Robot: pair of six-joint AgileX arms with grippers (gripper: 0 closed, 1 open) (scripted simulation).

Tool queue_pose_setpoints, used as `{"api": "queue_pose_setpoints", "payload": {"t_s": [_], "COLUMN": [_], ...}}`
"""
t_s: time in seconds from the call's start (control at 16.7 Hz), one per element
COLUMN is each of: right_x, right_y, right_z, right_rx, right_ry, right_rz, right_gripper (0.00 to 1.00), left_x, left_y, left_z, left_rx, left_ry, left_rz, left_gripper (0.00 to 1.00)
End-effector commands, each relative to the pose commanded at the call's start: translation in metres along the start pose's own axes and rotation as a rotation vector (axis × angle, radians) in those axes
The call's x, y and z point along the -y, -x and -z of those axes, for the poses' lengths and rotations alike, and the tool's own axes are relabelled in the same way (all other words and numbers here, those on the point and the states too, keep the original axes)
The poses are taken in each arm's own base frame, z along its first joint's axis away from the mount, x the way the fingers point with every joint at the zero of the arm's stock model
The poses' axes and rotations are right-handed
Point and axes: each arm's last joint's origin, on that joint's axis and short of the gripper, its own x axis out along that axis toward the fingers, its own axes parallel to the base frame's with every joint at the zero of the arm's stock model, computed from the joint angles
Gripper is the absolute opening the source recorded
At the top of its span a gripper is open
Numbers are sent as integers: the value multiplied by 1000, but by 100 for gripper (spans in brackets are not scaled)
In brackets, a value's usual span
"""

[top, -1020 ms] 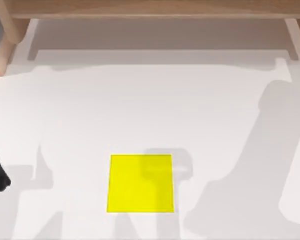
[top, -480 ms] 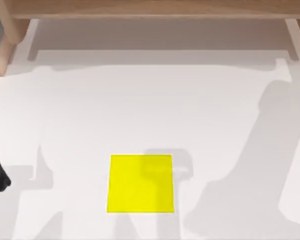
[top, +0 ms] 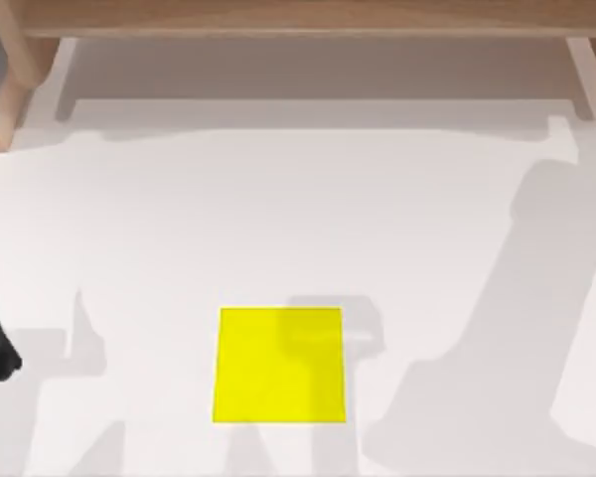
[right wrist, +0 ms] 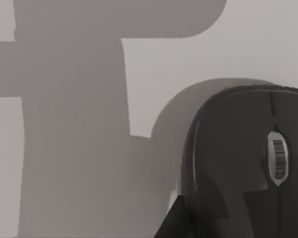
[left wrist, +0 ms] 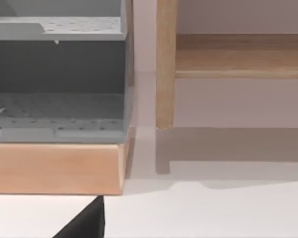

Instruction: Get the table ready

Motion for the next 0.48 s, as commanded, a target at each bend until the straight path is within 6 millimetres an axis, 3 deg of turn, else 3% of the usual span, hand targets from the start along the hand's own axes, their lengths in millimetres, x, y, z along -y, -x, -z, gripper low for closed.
{"api": "queue_pose_setpoints", "payload": {"t_s": [0.3, 0.48], "right_x": [0, -21], "right_y": [56, 102], "right_z": [12, 24], "right_rx": [36, 94], "right_ry": [-50, -79], "right_rz": [27, 41], "right_gripper": [0, 0], "left_x": [0, 0], "left_y": [0, 0], "left_z": [0, 0], "left_rx": [0, 0], "left_ry": [0, 0], "left_rz": [0, 0], "left_gripper": [100, 100]}}
